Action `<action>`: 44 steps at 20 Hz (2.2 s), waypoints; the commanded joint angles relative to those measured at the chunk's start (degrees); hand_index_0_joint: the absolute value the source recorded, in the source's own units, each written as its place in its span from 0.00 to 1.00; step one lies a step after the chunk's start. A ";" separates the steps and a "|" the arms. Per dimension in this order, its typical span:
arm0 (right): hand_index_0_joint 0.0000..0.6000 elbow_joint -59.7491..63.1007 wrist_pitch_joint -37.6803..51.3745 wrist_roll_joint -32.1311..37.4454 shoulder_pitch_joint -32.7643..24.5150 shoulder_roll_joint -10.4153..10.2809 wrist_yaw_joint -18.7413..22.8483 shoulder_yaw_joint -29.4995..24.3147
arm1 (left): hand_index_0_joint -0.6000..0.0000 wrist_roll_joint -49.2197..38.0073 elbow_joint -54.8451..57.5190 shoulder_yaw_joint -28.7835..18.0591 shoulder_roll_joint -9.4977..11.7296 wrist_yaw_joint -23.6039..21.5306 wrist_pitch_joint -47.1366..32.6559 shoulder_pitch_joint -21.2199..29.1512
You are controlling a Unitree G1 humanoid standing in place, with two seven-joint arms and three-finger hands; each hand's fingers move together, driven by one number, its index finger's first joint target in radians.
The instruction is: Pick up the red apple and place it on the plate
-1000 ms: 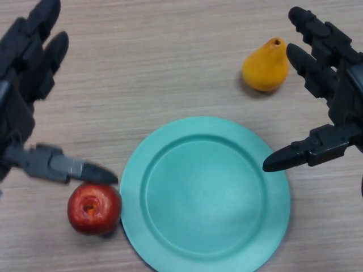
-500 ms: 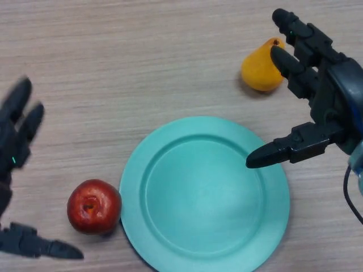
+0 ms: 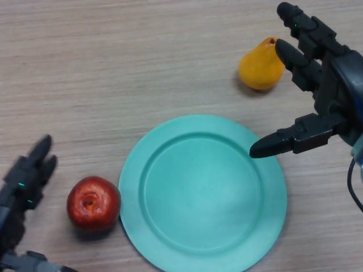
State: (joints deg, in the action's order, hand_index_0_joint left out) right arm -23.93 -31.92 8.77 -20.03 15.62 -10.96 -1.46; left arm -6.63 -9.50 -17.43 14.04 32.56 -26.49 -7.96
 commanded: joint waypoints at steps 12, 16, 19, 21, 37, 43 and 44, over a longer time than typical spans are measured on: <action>0.00 -4.06 5.60 -4.59 -2.44 3.51 -1.18 -4.32 | 0.00 2.71 -16.11 4.56 8.72 -13.69 -17.26 10.67; 0.00 -6.39 3.40 -3.69 -1.99 3.03 0.32 -4.37 | 0.00 4.46 -7.20 0.04 11.17 -13.24 -14.53 9.53; 0.00 -8.03 2.02 -3.91 -1.53 2.99 0.70 -3.86 | 0.00 1.07 3.86 -1.69 9.98 -12.30 -7.79 9.40; 0.00 -8.85 1.06 -3.83 -1.62 3.03 0.50 -4.06 | 0.00 3.06 9.52 1.03 7.99 -12.38 -3.59 10.21; 0.00 -13.26 -0.74 -0.77 1.64 5.52 1.59 -7.93 | 1.00 27.62 4.40 22.20 -2.30 -21.68 11.18 17.73; 0.00 -10.90 0.10 -2.09 -1.64 4.33 2.33 -5.49 | 1.00 21.44 17.25 17.10 -0.69 -25.07 22.06 16.75; 0.00 -10.35 0.18 -1.46 -2.47 4.10 2.19 -5.69 | 1.00 17.01 21.80 15.00 0.03 -23.49 26.41 17.11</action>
State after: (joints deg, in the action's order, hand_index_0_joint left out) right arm -31.77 -37.52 6.69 -19.86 18.79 -9.87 -4.42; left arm 13.08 8.84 0.79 12.53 10.20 4.47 7.43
